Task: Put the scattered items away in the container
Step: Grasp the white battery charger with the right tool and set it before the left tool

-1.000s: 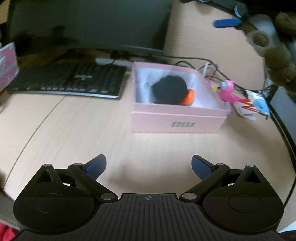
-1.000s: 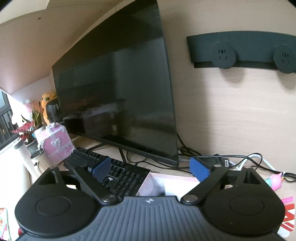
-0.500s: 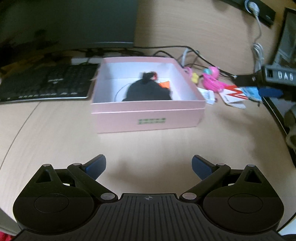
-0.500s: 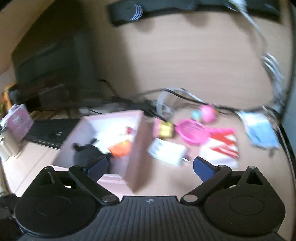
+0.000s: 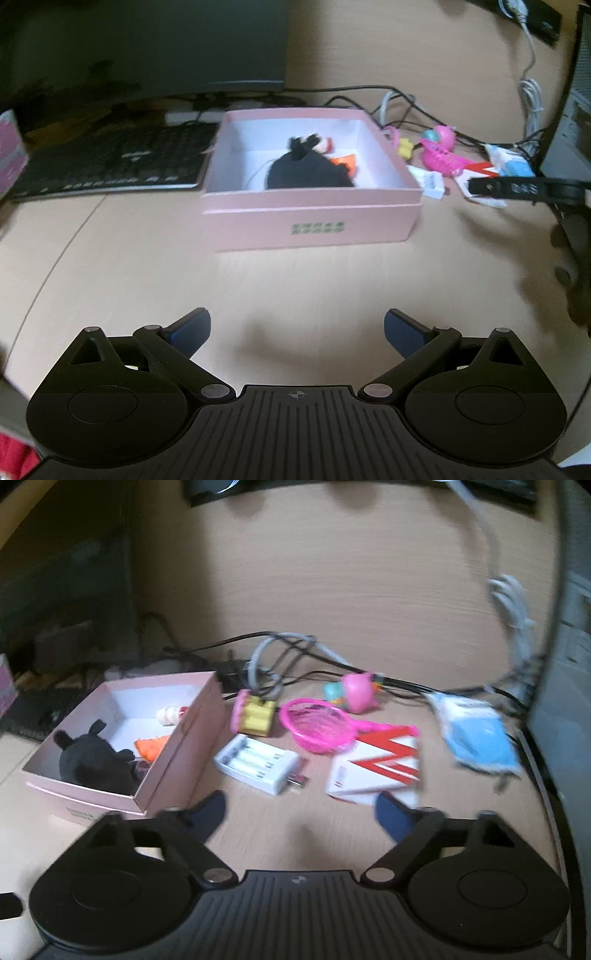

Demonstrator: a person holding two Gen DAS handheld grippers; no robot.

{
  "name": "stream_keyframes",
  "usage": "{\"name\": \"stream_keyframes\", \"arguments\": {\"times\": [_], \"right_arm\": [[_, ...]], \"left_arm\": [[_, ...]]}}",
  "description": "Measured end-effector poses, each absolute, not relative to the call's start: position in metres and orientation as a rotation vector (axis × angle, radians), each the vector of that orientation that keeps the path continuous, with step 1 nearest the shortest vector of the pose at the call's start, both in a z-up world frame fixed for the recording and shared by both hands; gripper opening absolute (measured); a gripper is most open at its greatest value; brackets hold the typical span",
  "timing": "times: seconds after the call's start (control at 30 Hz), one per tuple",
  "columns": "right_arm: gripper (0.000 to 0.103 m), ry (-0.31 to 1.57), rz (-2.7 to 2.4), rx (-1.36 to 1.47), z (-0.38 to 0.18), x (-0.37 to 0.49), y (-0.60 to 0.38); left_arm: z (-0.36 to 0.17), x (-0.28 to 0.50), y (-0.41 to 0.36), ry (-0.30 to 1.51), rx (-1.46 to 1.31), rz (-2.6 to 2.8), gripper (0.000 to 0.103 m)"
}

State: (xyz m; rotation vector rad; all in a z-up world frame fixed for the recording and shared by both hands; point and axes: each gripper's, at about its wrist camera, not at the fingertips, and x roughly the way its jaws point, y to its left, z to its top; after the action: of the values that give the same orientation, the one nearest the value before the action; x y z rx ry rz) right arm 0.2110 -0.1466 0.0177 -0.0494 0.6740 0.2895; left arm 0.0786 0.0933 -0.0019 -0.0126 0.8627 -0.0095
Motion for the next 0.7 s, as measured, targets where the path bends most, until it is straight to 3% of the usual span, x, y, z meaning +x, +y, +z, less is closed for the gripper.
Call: {"name": "stream_keyframes", "arguments": {"times": [0.23,0.37,0.53,0.63,0.7], "right_arm": [[0.074,0.694,0.449,-0.085,0.000,0.276,-0.104],[0.085,0.722,0.472,-0.106,-0.016,0.310,-0.093],[0.089,0.765,0.511,-0.056,-0.027,0.325,-0.103],[0.081,0.793,0.582,-0.026,-0.029,0.311,-0.109],[0.068,0.772,0.604,-0.084,-0.029,0.293,-0.107]], "left_arm": [[0.000,0.055,0.117,0.887,-0.044,0.099,0.102],[0.001,0.040,0.128,0.894,-0.063,0.142,0.102],[0.002,0.032,0.133,0.900,-0.083,0.159,0.102],[0.001,0.036,0.130,0.904,-0.087,0.130,0.102],[0.001,0.040,0.124,0.903,-0.077,0.099,0.103]]}}
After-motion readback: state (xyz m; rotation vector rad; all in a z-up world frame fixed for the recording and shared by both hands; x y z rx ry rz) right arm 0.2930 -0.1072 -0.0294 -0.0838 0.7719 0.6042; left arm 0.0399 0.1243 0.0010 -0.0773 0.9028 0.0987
